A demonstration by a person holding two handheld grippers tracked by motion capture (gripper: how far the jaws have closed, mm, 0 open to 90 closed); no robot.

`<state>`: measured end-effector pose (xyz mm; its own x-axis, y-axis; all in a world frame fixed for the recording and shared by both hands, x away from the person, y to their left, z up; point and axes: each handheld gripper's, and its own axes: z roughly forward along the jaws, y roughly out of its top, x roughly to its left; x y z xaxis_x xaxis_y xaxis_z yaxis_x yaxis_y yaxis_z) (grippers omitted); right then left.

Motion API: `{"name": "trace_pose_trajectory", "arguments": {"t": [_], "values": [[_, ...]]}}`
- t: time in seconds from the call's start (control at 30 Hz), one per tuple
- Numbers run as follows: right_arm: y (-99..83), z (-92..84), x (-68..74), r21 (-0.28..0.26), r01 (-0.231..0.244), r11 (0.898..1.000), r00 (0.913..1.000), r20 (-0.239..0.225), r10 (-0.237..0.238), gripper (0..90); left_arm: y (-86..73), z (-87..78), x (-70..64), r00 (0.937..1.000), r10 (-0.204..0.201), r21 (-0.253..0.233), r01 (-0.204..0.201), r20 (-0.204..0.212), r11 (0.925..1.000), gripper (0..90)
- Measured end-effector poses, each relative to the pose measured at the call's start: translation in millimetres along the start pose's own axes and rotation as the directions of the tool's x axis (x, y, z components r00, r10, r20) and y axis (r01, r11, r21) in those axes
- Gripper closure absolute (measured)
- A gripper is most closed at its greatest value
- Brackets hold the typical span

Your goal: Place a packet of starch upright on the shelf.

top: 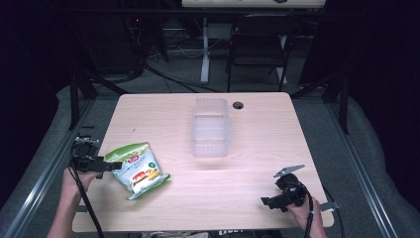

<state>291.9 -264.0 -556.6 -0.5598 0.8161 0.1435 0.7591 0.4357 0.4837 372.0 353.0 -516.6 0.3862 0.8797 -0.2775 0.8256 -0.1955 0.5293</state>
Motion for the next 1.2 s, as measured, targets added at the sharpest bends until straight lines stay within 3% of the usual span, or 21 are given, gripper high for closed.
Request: {"name": "trace_pose_trajectory", "arguments": {"t": [0.17,0.2,0.27,0.33,0.53,0.57,0.6,0.77,0.87,1.2], "values": [[0.0,0.3,0.0,0.001,-0.001,1.0,1.0,0.003,0.001,11.2,6.2,7.3,4.8,0.9999,-0.006,0.017,0.006,0.009,0.9998,5.9],[-1.1,2.0,0.7,-0.024,-0.017,1.0,0.9999,0.0,0.017,11.2,7.3,9.0,6.5,0.9999,-0.012,0.016,0.012,0.009,0.9998,5.9],[0.7,-1.2,-1.8,0.02,0.019,1.0,0.9998,-0.009,-0.019,11.2,9.1,12.9,10.3,0.9998,-0.018,0.022,0.018,0.007,0.9996,6.0],[-0.6,0.3,-0.3,-0.004,-0.003,1.0,1.0,-0.002,0.003,11.2,10.3,18.4,14.6,0.9994,-0.034,0.031,0.034,0.006,0.9989,6.2],[-2.1,0.3,0.1,-0.017,-0.008,1.0,1.0,-0.002,0.008,11.2,14.1,29.2,23.2,0.9991,-0.042,0.067,0.043,-0.008,0.9969,6.7],[-2.7,1.1,0.6,-0.032,-0.016,0.999,0.9999,-0.003,0.016,11.3,14.3,30.1,24.1,0.9987,-0.05,0.065,0.051,-0.01,0.9966,6.7],[-1.7,-0.5,-0.3,-0.003,0.001,1.0,1.0,0.001,-0.001,11.2,14.2,30.9,25.7,0.9986,-0.051,0.063,0.052,-0.013,0.9966,6.8],[-1.5,-0.4,0.3,0.001,0.005,1.0,1.0,-0.005,-0.005,11.2,16.0,32.0,28.7,0.998,-0.06,0.051,0.061,-0.019,0.9968,7.9],[-1.4,-0.2,0.4,0.0,0.006,1.0,1.0,-0.008,-0.006,11.2,19.3,33.4,29.0,0.9987,-0.05,0.04,0.051,-0.003,0.9979,11.1],[-1.5,-0.1,0.2,0.003,0.009,1.0,0.9999,-0.007,-0.009,11.2,30.3,44.2,25.6,0.9998,-0.012,0.078,0.013,-0.019,0.9968,17.1]]}}
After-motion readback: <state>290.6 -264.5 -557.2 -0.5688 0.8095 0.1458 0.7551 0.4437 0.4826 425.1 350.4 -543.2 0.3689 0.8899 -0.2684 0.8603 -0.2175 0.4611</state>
